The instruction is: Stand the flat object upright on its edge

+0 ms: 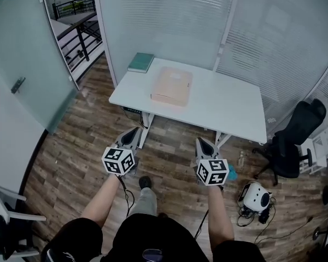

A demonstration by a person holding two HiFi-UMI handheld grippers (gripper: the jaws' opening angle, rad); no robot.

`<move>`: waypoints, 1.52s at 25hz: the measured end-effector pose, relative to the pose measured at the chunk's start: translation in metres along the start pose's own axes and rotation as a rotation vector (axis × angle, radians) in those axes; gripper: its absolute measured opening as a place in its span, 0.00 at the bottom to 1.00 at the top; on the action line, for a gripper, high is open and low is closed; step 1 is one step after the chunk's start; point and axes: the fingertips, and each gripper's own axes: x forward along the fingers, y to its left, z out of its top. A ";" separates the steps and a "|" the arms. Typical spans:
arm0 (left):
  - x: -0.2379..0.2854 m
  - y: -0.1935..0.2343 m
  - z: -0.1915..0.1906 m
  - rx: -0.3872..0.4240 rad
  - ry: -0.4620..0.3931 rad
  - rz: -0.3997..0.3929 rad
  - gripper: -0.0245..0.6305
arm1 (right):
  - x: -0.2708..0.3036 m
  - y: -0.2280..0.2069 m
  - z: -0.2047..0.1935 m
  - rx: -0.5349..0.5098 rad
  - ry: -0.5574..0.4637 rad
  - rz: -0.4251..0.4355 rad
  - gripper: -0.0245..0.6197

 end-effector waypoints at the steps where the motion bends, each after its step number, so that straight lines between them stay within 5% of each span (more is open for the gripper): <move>1: 0.005 0.002 0.000 -0.004 0.003 -0.003 0.07 | 0.004 -0.002 0.000 0.000 0.002 -0.002 0.07; 38: 0.211 0.168 0.030 -0.072 0.039 -0.115 0.07 | 0.238 -0.052 0.049 -0.017 0.073 -0.111 0.07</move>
